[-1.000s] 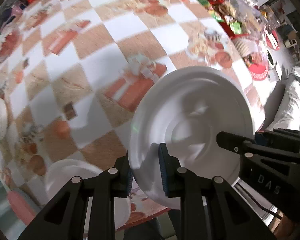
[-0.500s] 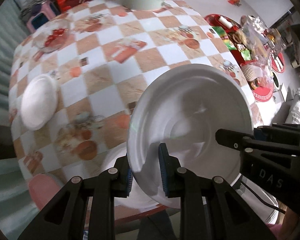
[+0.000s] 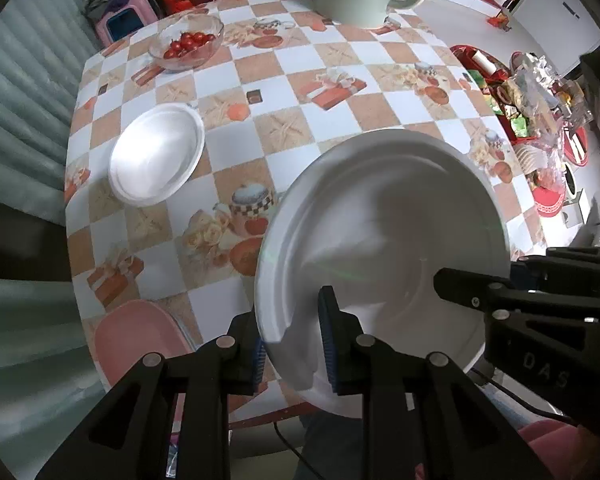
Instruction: Organize plates and bowls
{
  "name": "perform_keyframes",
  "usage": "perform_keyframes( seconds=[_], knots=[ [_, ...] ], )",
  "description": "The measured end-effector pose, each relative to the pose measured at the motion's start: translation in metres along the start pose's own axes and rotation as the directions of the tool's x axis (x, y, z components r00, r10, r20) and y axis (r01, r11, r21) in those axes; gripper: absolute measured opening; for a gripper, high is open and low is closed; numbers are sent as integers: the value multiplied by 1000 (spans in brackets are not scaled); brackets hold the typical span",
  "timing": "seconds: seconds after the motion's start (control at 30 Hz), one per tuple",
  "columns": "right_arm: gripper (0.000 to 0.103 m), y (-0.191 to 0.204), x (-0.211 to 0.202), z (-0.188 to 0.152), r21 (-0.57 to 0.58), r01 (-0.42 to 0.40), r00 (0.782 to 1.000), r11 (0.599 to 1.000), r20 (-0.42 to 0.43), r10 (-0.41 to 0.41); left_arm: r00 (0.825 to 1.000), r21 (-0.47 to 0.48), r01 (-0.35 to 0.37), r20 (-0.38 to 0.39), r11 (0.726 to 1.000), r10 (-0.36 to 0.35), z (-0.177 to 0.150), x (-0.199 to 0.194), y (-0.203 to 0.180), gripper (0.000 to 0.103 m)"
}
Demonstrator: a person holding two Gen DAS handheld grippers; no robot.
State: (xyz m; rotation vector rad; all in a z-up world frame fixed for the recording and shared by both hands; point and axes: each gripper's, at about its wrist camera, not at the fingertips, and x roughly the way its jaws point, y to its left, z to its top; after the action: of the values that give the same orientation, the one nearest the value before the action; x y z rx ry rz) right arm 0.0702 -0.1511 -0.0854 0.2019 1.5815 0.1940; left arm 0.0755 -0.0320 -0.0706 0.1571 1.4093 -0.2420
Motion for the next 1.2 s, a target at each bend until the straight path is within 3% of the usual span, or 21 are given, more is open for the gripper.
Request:
perform_keyframes(
  seconds=[0.47,0.6,0.67,0.8,0.87,0.9,0.93,0.97,1.0,1.03,1.07,1.2],
  knots=[
    [19,-15,46,-9,63,-5,997,998,-78,10,996,11,18,-86,1000,-17,-12,47,-4,28],
    [19,-13,57,-8,45,-6,995,999,-96,10,995,14,27,-96,1000,-26,-14,58,-6,46],
    [19,-12,62,-8,36,1,994,999,-106,2,994,20,18,-105,1000,-16,-15,63,-8,49],
    [19,-20,63,-9,43,31,992,999,-127,-26,993,2,6,-116,1000,-6,-17,67,-4,77],
    [21,-27,63,-8,69,29,990,997,-136,-20,995,-19,12,-102,1000,-14,-17,64,1,82],
    [35,-31,62,-9,78,33,990,996,-138,-22,995,-26,4,-101,1000,-7,-16,63,3,83],
    [55,-34,61,-8,84,48,990,995,-137,-36,995,-37,-3,-103,999,-1,-17,63,8,83],
    [67,-39,58,-8,93,57,990,994,-131,-44,995,-46,-3,-104,999,-1,-17,63,11,87],
    [86,-43,53,-7,114,36,993,993,-117,-22,994,-63,-1,-106,998,-6,-18,63,16,93],
    [95,-45,50,-7,126,22,994,992,-110,-8,994,-82,2,-108,997,-11,-19,63,22,97],
    [96,-47,46,-6,137,11,995,990,-103,3,994,-91,4,-111,996,-14,-20,63,25,103],
    [96,-44,38,-3,122,32,995,992,-93,-21,992,-150,34,-116,988,-51,-24,59,41,103]
  ],
)
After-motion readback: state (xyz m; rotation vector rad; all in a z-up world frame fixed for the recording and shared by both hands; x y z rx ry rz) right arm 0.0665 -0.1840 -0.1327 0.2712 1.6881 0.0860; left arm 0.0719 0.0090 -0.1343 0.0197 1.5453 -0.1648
